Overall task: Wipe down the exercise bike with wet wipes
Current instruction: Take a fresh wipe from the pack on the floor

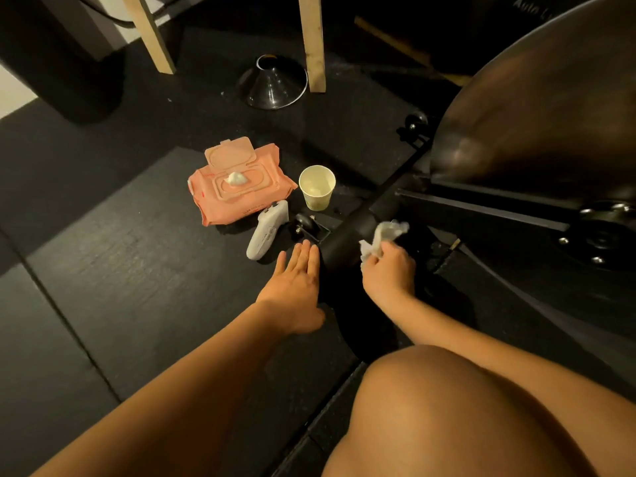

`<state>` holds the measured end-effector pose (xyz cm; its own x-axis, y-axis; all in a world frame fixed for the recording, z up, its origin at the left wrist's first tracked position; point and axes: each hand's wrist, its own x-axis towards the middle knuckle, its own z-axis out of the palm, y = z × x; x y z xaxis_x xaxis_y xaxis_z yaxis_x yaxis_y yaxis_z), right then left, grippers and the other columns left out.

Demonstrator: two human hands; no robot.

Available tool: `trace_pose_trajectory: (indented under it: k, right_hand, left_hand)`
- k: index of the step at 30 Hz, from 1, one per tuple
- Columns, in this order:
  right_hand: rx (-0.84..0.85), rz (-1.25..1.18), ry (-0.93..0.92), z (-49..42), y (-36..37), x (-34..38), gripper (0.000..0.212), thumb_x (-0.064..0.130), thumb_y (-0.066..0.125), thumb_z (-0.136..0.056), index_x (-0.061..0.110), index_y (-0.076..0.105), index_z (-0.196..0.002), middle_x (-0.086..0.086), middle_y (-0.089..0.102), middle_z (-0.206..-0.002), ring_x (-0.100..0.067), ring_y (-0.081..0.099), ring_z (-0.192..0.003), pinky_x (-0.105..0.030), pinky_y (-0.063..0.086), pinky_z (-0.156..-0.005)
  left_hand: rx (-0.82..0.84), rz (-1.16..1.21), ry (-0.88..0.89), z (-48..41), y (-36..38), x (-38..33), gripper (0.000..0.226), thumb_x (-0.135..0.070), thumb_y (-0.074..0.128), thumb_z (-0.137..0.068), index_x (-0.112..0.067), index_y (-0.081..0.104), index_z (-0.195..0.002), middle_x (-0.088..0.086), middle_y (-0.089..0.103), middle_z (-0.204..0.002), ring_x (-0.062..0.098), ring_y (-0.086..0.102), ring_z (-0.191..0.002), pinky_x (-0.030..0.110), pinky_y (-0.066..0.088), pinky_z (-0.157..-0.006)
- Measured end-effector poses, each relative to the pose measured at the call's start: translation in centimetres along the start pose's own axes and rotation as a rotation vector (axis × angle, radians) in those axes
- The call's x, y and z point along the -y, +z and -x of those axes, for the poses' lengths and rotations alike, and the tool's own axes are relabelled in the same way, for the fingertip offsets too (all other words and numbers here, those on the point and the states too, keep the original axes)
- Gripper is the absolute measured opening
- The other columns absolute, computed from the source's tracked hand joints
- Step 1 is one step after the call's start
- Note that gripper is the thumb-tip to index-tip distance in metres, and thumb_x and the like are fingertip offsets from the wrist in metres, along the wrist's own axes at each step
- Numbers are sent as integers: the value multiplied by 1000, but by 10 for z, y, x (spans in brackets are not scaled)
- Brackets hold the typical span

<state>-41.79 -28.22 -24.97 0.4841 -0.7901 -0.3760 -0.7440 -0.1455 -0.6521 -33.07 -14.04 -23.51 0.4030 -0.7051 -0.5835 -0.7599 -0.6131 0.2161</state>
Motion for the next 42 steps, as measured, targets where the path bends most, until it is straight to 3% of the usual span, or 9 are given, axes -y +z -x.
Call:
trace_pose_trajectory:
  k: [4, 9, 14, 17, 22, 25, 29, 37, 42]
  right_hand:
    - [100, -713, 518, -43, -12, 15, 16, 5, 49, -90, -1, 61, -99, -8, 56, -77, -18, 52, -59, -24, 41, -49]
    - [45, -1354, 675, -78, -34, 8, 34, 22, 35, -100, 4, 54, -79, -5, 52, -75, -13, 48, -59, -22, 44, -61]
    - [199, -1342, 725, -49, -22, 23, 44, 48, 38, -97, 16, 44, -68, -2, 41, -65, -16, 43, -53, -26, 40, -60]
    - [384, -1264, 738, -4, -10, 15, 53, 55, 37, -97, 8, 60, -96, -12, 53, -81, -25, 53, -75, -35, 42, -73]
    - [108, -1456, 715, -50, -35, 15, 50, 46, 32, -99, 4, 58, -110, -16, 58, -94, -24, 57, -82, -33, 43, -64]
    - [155, -1304, 698, -34, -20, 24, 27, 25, 38, -96, 12, 52, -77, -9, 49, -75, -21, 48, -62, -28, 39, -59]
    - [495, -771, 614, 17, 3, 27, 23, -3, 45, -87, 7, 57, -104, -14, 59, -85, -21, 59, -71, -33, 48, -62]
    - [94, 413, -830, -23, -21, 25, 41, 1, 45, -85, -1, 61, -123, -21, 61, -124, -38, 56, -118, -44, 46, -99]
    - [286, 1025, -1126, -9, 2, -17, 70, 37, 35, -85, -2, 42, -142, -20, 41, -149, -37, 34, -141, -54, 26, -116]
  left_hand:
    - [-11, 18, 28, 2, 1, 3, 114, -33, 59, -79, -9, -28, -149, 12, -28, -159, 24, -25, -147, 42, -13, -120]
    - [16, 27, 49, 1, -2, 4, 116, -33, 60, -78, -8, -28, -149, 12, -29, -159, 23, -24, -147, 39, -14, -120]
    - [11, 45, 44, 2, -1, 4, 117, -31, 61, -77, -9, -28, -149, 11, -29, -159, 22, -26, -146, 39, -15, -119]
    - [12, 65, 43, 1, 0, 4, 116, -29, 61, -78, -11, -29, -149, 10, -29, -159, 20, -27, -145, 38, -17, -117]
    - [19, 66, 43, 0, -3, 4, 114, -28, 61, -78, -10, -27, -150, 10, -26, -160, 22, -24, -147, 39, -15, -119]
    - [46, 91, 43, 1, -4, 4, 114, -23, 61, -78, -12, -27, -150, 9, -26, -161, 22, -24, -147, 39, -14, -119]
    - [78, 74, 36, 0, -7, 5, 113, -20, 61, -79, -12, -27, -150, 9, -25, -161, 22, -23, -148, 43, -11, -121]
    - [58, 60, 40, 1, -5, 5, 113, -22, 61, -79, -12, -26, -150, 10, -24, -161, 23, -22, -148, 46, -9, -122]
    - [52, 37, 49, -1, -3, 8, 111, -24, 61, -80, -15, -22, -152, 9, -25, -161, 22, -25, -147, 47, -11, -121]
